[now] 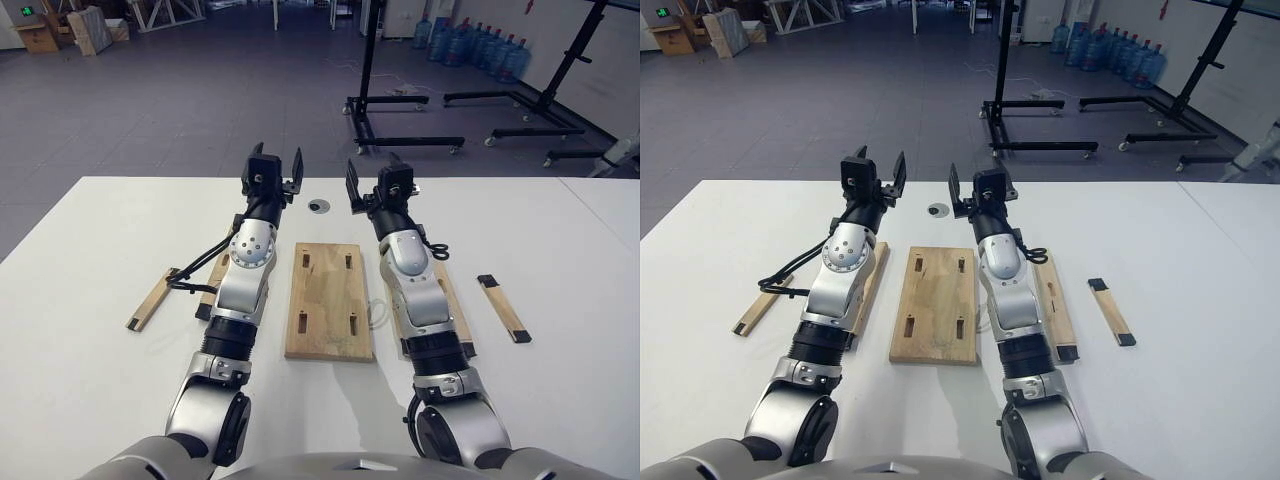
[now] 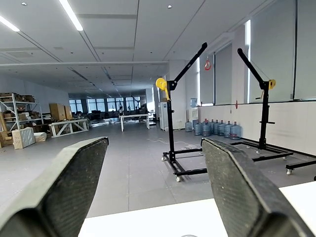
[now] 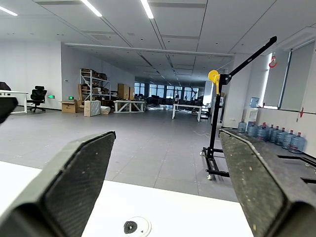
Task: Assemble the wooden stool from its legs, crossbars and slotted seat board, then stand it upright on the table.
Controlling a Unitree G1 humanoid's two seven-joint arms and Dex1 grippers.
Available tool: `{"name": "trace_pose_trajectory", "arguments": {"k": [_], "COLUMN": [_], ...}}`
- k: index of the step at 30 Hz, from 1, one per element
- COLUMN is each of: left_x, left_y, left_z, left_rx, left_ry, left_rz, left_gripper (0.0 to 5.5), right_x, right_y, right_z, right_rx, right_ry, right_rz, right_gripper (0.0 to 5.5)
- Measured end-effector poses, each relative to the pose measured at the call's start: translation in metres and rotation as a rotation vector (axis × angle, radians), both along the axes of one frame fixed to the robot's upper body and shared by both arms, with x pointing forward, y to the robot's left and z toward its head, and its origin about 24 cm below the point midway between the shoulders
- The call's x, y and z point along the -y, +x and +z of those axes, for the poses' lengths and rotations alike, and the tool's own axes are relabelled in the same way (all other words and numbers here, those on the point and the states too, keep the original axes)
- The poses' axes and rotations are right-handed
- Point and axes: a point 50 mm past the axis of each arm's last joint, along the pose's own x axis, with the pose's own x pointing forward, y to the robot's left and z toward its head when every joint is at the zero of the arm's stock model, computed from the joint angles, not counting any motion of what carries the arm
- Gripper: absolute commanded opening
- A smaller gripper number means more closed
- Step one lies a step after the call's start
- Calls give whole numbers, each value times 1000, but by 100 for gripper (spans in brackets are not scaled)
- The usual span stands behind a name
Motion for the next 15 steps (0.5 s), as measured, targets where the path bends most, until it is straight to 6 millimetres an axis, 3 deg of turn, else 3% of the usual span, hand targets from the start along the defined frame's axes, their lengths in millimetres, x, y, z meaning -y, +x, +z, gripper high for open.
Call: {"name": "trace_pose_trajectory", "arguments": {"k": [15], "left_x": [-3], "left_y": [-1], "left_z": [3], "left_rx": [16], "left_ry": [29], "left_rz": [13], "left_gripper": [345], "right_x": [-3], "right_y": [-3], "right_z": [6], "right_rx": [31], "right_ry": [-16], "right_rz": [-4], "right_gripper": [385]}}
